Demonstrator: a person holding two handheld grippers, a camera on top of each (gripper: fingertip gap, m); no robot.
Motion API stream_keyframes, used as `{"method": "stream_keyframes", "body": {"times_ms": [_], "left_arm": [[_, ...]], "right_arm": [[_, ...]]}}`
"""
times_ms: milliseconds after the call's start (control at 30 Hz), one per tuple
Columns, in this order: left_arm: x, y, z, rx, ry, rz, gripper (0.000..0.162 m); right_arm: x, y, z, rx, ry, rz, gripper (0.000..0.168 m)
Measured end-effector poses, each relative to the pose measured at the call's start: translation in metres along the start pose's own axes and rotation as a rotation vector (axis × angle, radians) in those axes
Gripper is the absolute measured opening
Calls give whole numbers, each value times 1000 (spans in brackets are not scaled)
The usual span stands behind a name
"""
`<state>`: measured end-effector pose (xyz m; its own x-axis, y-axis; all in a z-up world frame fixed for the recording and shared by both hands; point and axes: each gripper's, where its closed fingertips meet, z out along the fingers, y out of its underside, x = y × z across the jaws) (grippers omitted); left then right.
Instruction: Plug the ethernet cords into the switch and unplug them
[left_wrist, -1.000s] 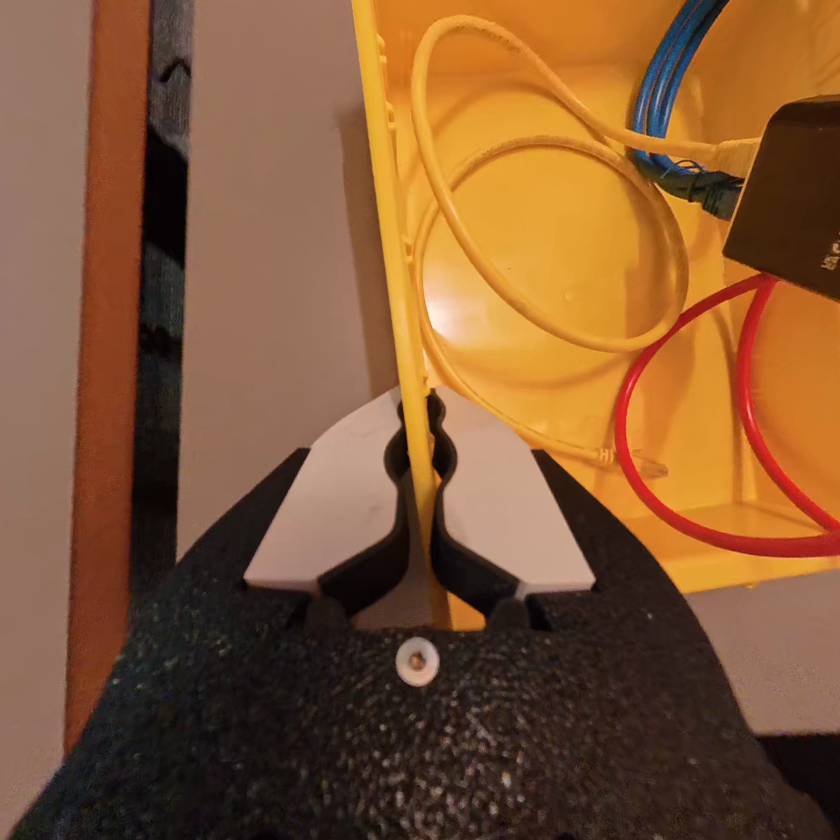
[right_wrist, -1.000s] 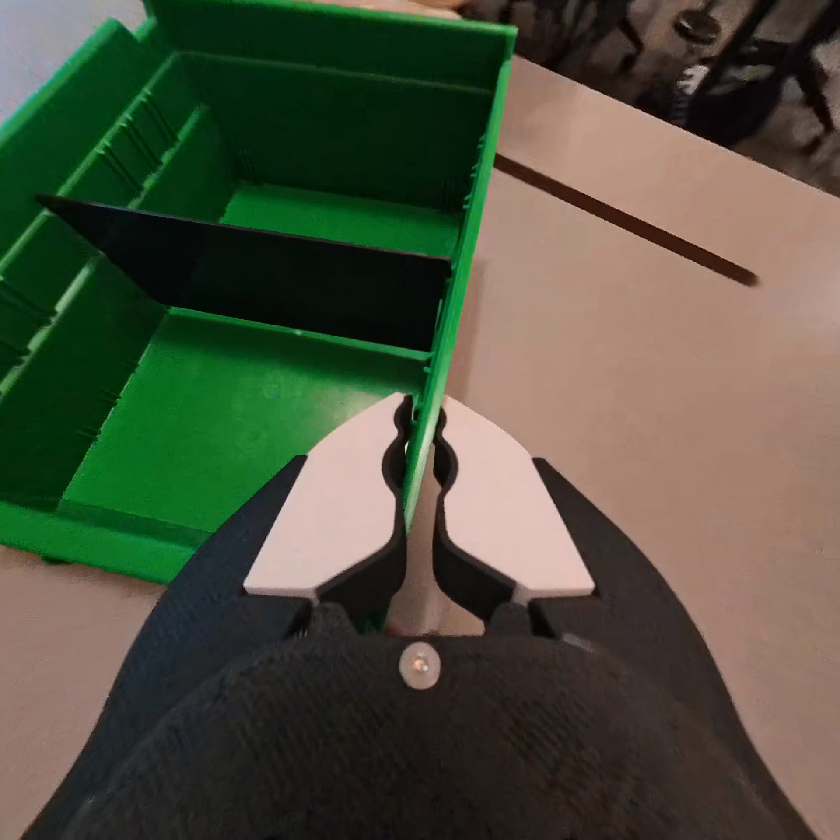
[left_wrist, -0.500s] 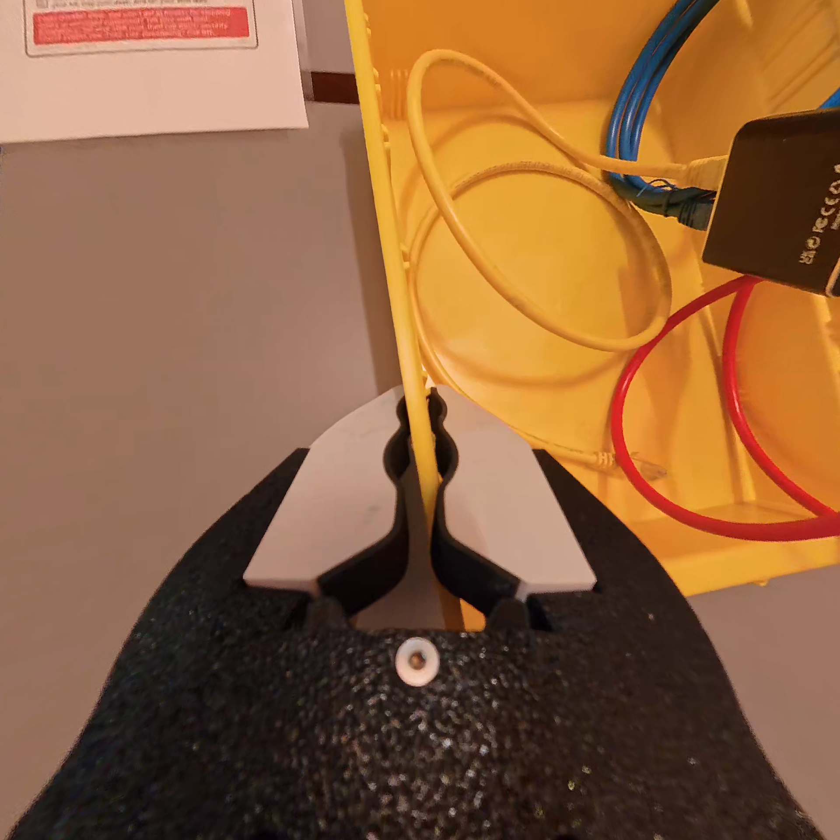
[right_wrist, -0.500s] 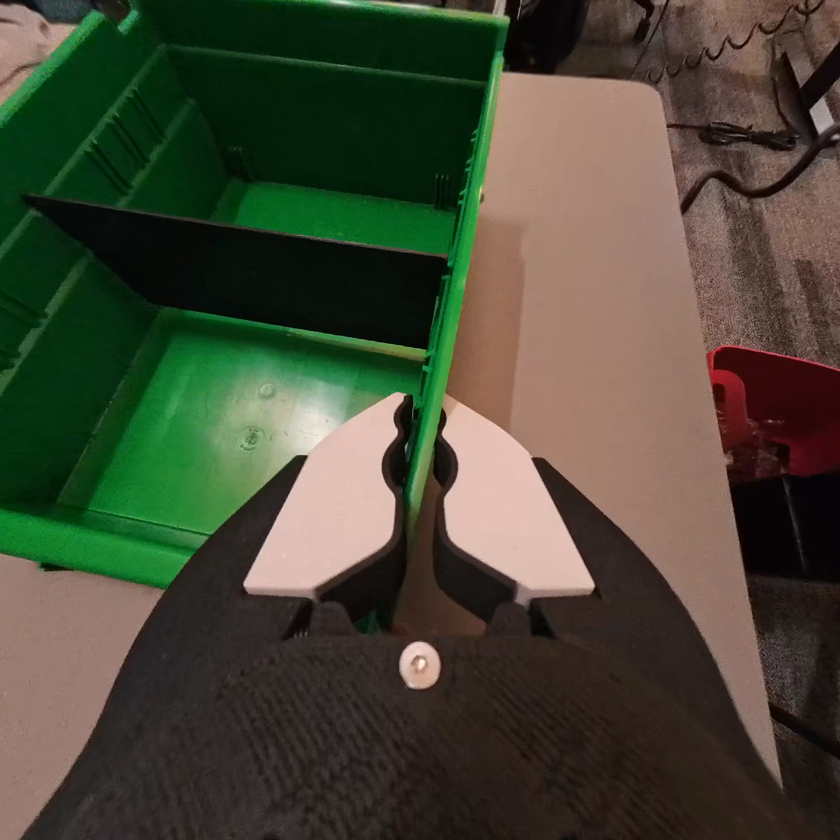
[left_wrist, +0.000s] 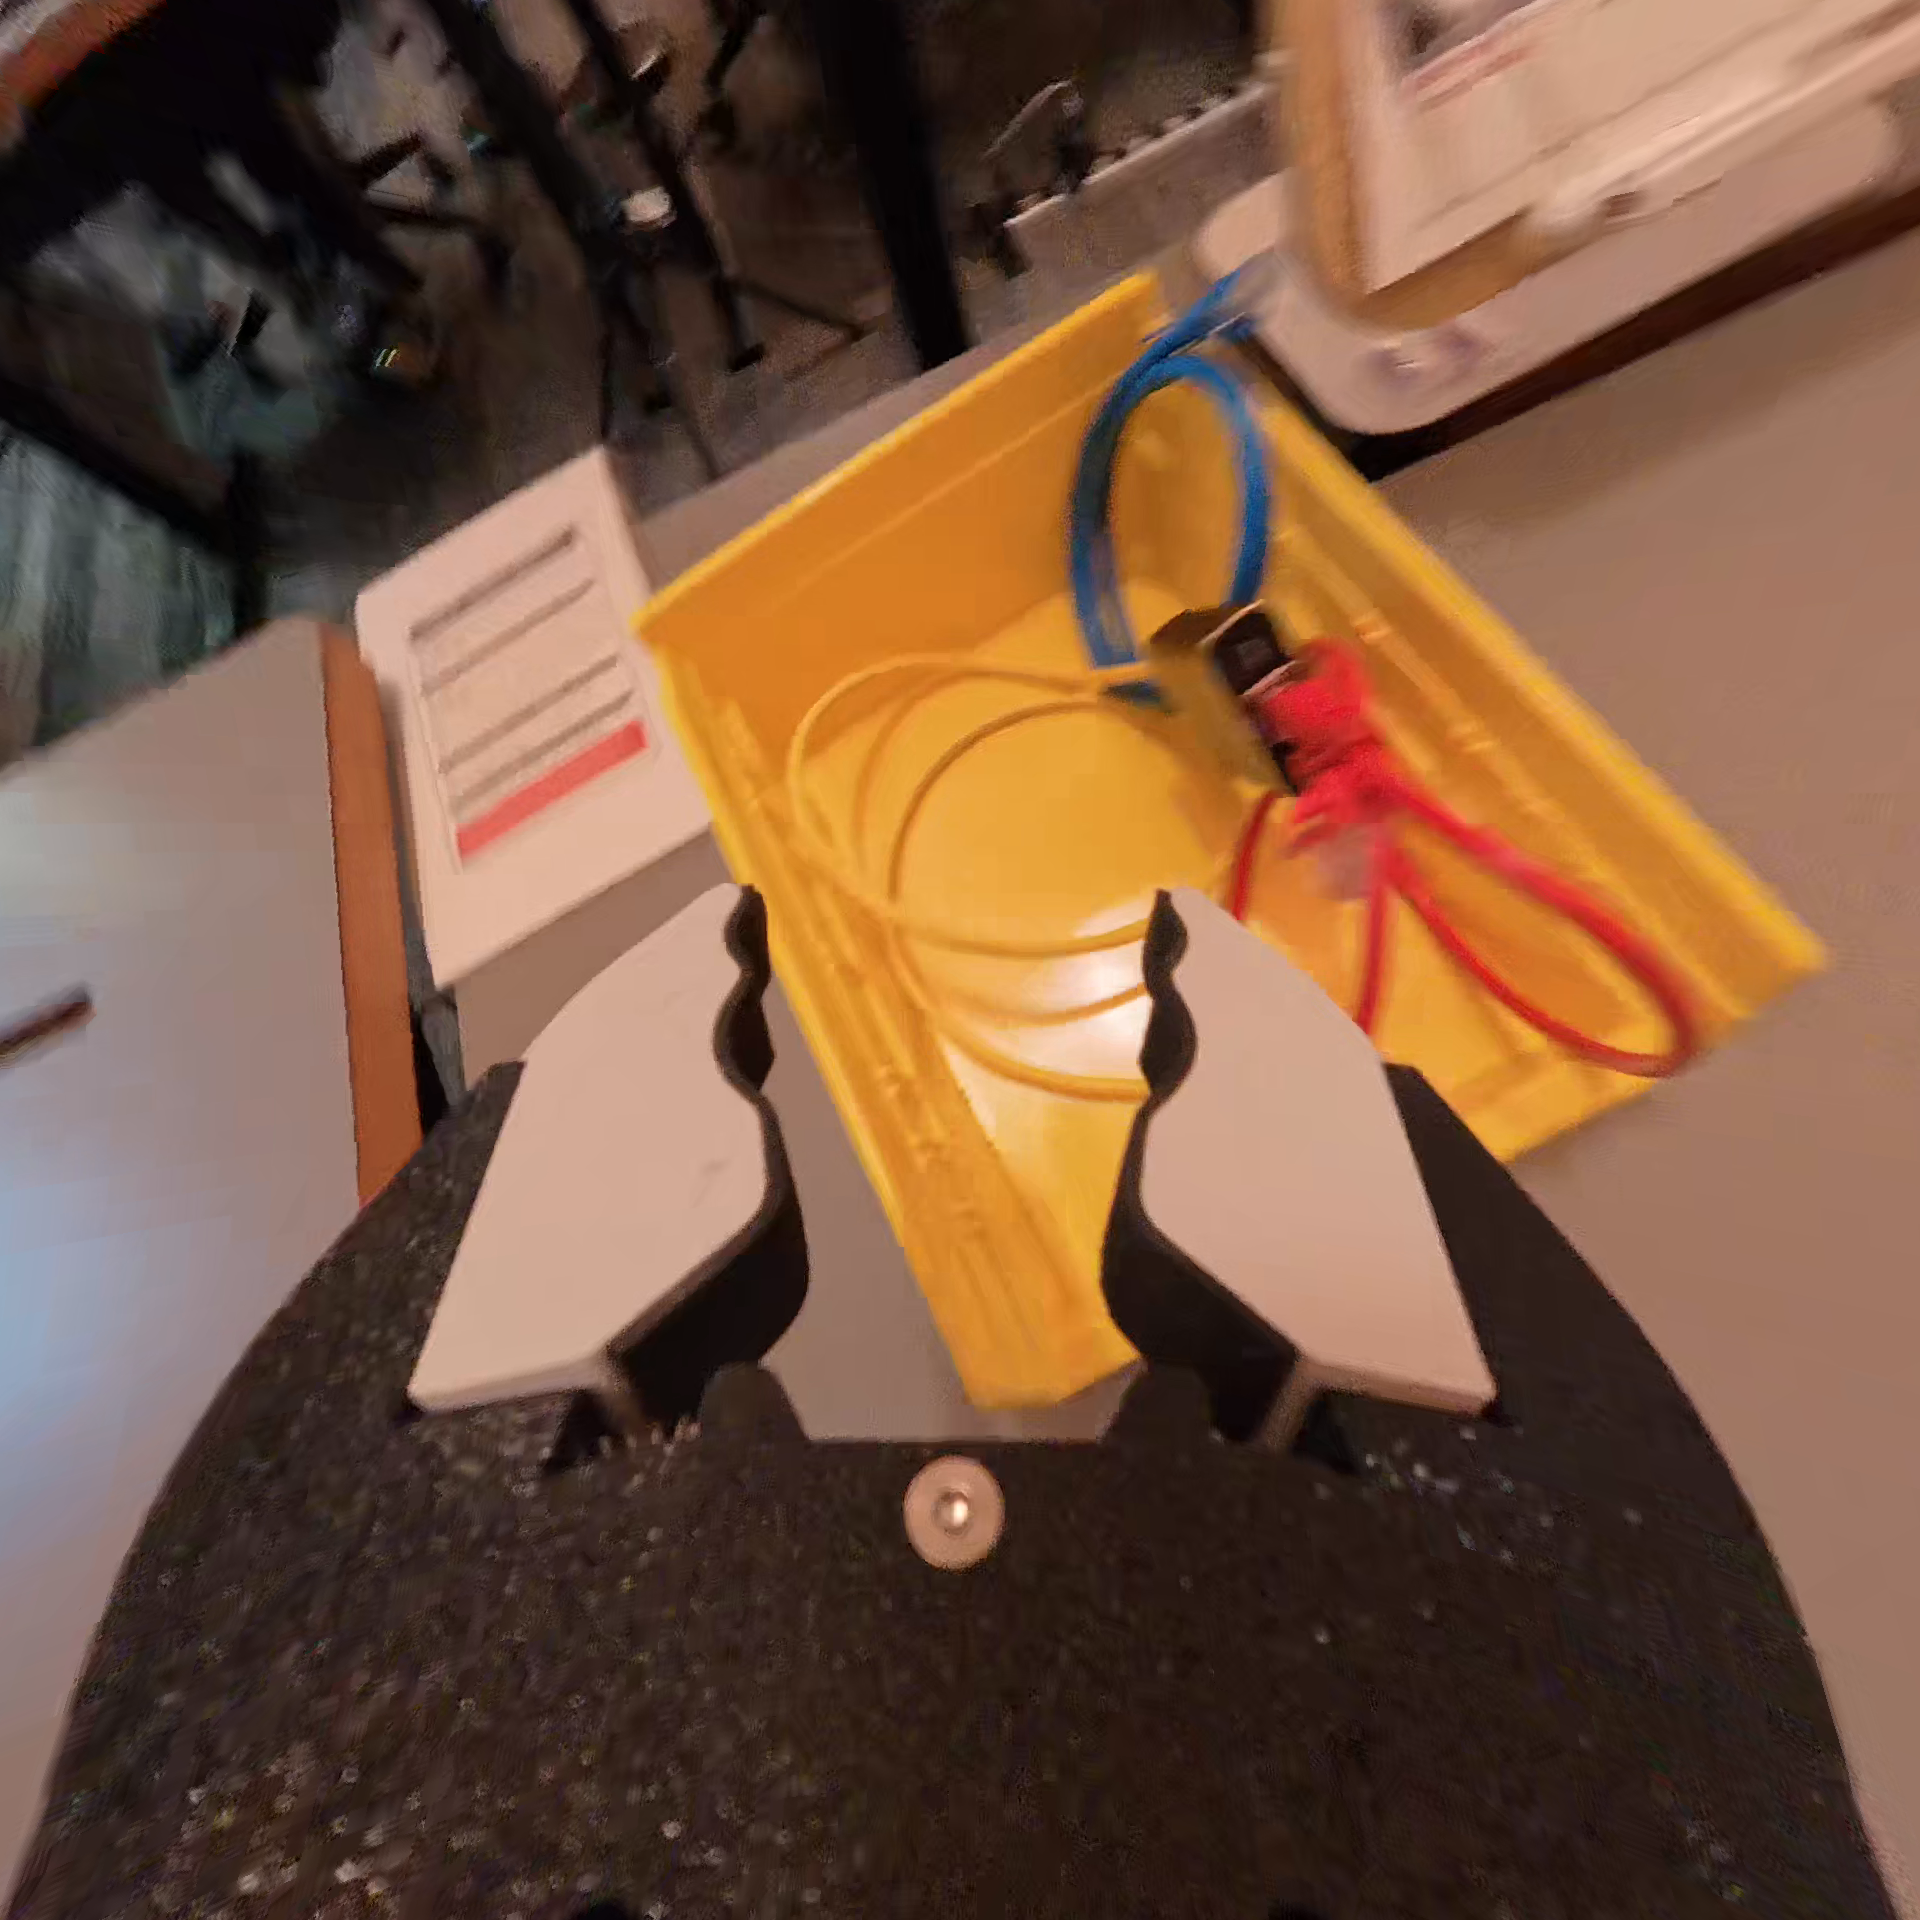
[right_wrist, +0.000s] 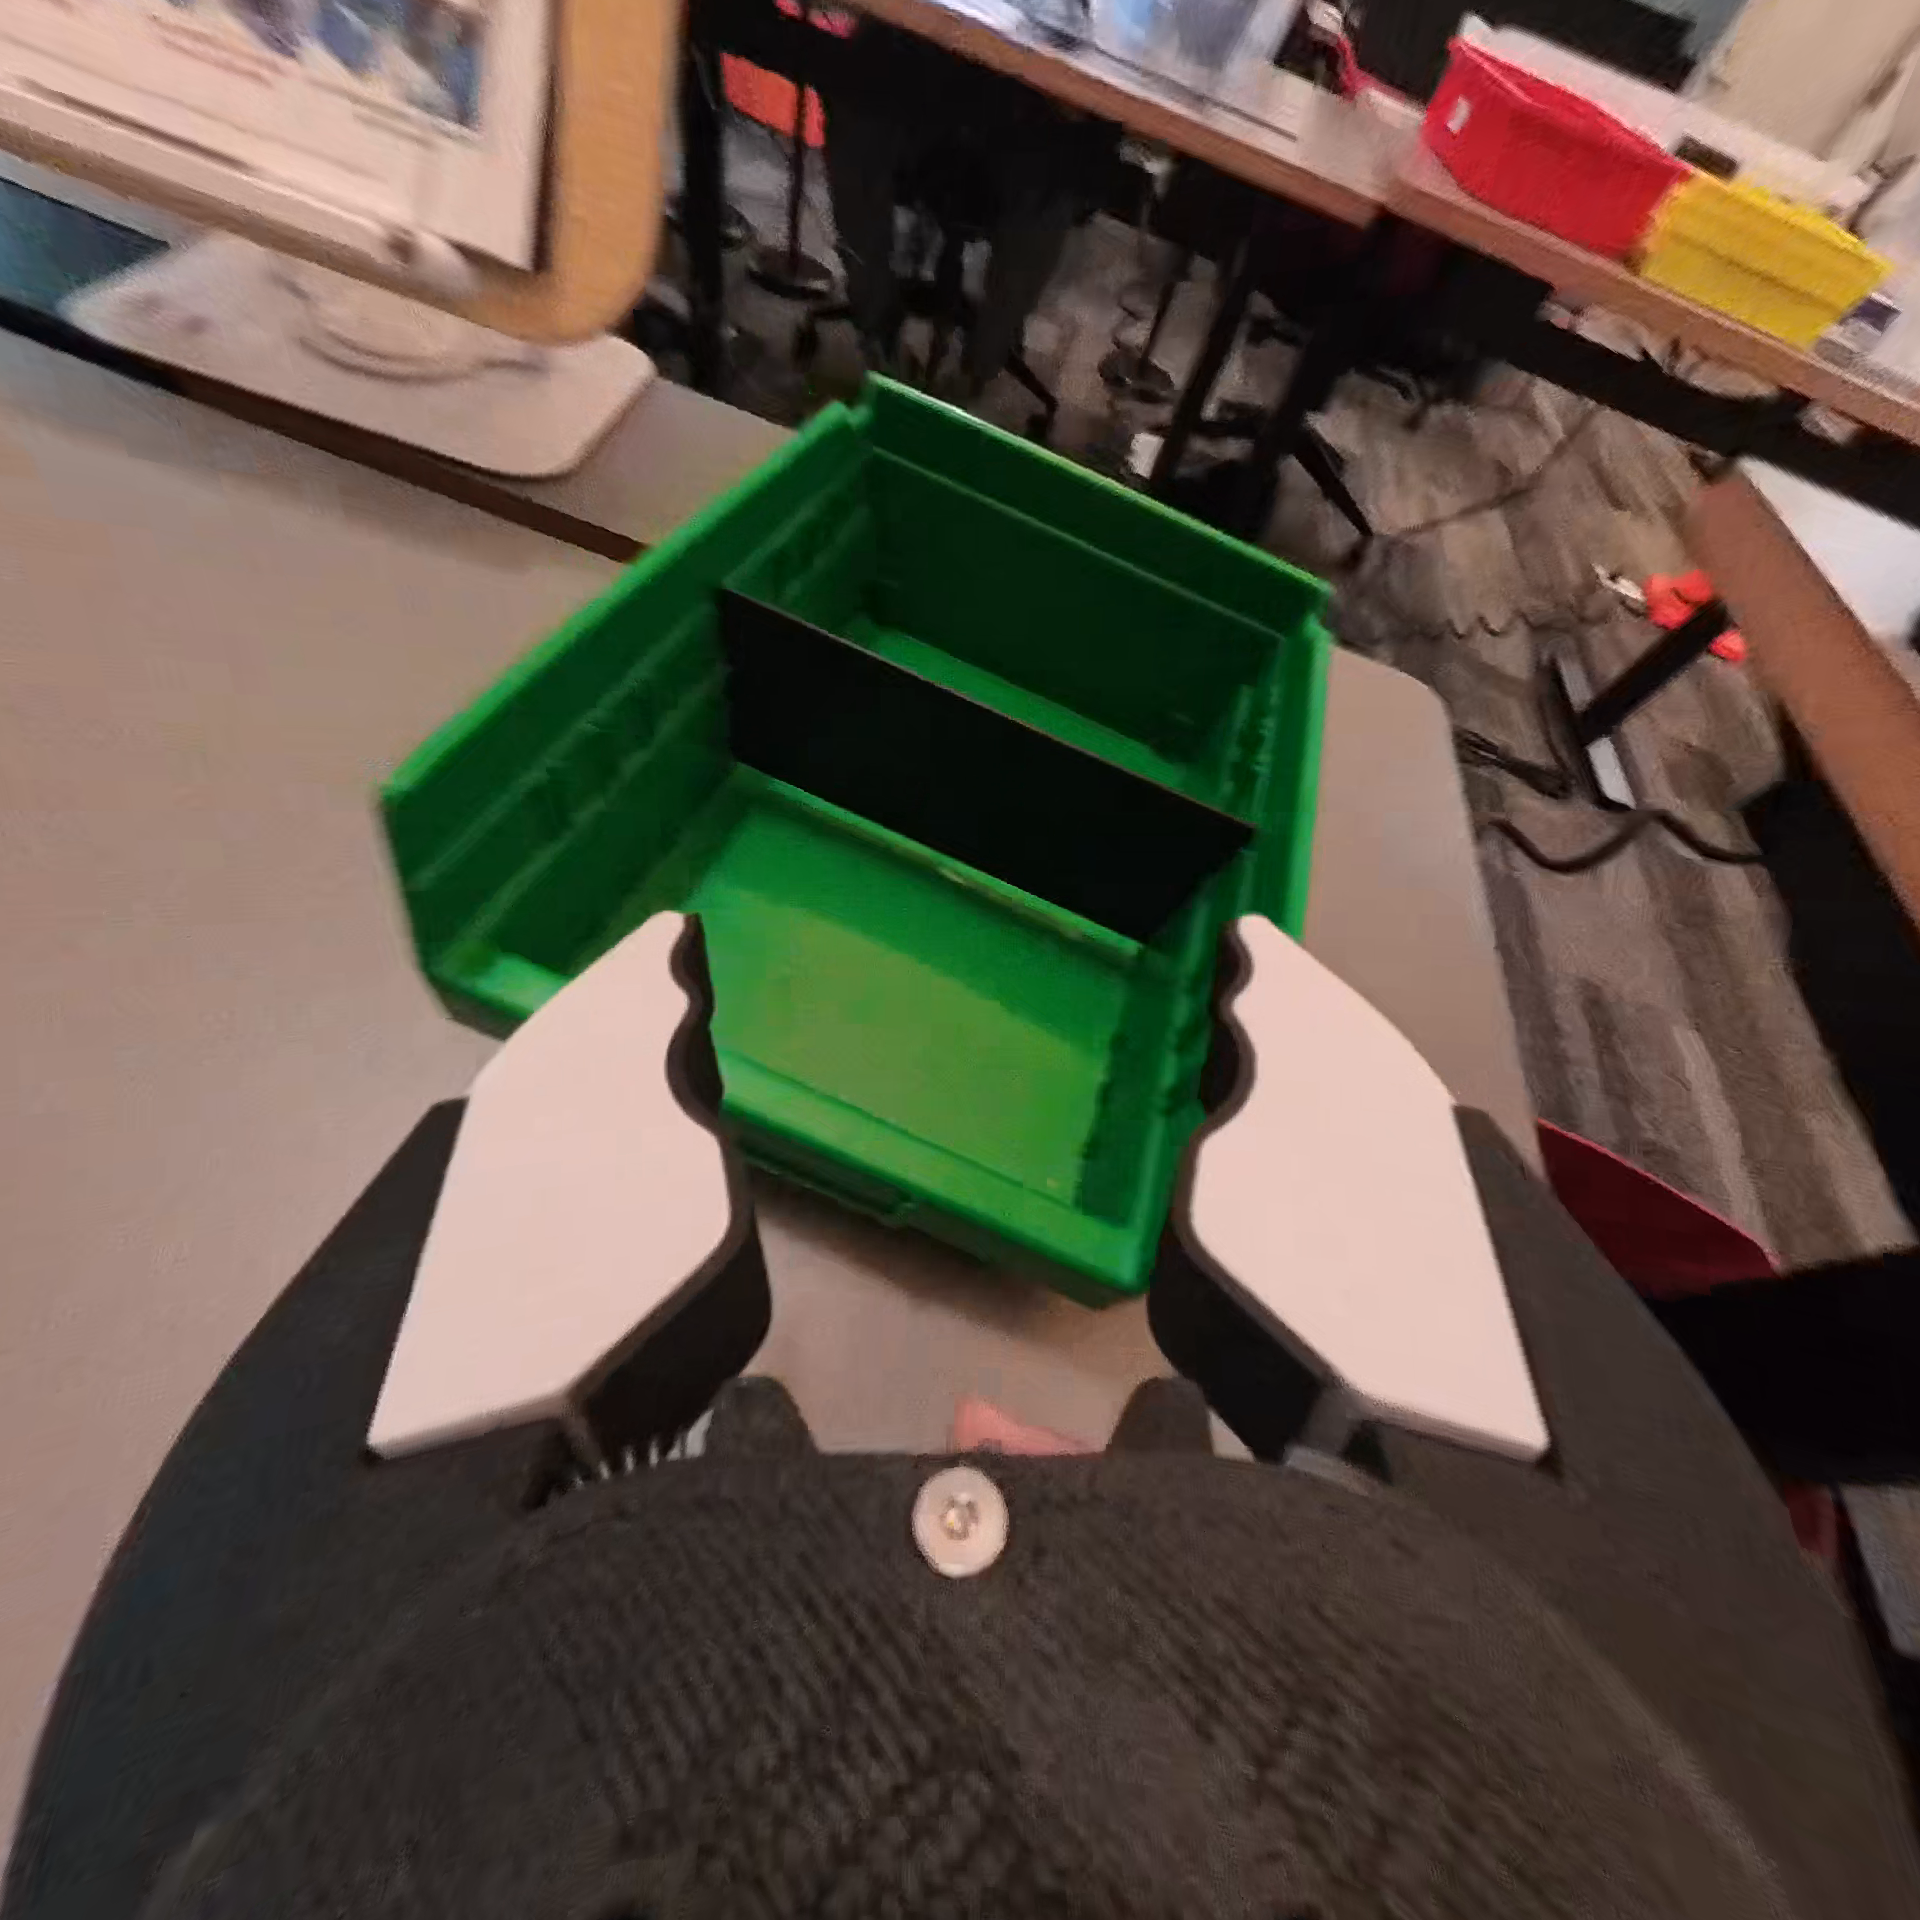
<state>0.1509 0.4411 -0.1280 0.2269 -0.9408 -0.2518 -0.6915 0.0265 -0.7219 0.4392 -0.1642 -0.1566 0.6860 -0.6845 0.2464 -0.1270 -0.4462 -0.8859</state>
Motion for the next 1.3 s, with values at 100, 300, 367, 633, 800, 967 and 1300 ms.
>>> {"method": "stream_keyframes", "body": {"times_ms": [100, 300, 367, 633, 800, 967, 1300], "left_arm": [[40, -45, -10, -29, 48, 231, 78], [92, -72, 23, -372, -37, 745, 87], [97, -60, 44, -519, -49, 863, 89], [89, -8, 95, -819, -25, 992, 94], [77, 2, 114, -755, -50, 948, 65], [70, 6, 116, -664, -62, 972, 64], [63, -77, 26, -151, -46, 764, 64]], "right_arm": [[-62, -19, -5, 93, -176, 31, 95], [-118, -23, 4, 86, -328, -15, 90], [-115, -25, 3, 119, -333, 15, 91], [-85, -5, 0, 103, -352, 147, 91], [-76, -1, 3, 113, -361, 222, 90], [-80, 0, 7, 109, -374, 229, 90], [-109, -17, 1, 146, -430, 196, 87]]}}
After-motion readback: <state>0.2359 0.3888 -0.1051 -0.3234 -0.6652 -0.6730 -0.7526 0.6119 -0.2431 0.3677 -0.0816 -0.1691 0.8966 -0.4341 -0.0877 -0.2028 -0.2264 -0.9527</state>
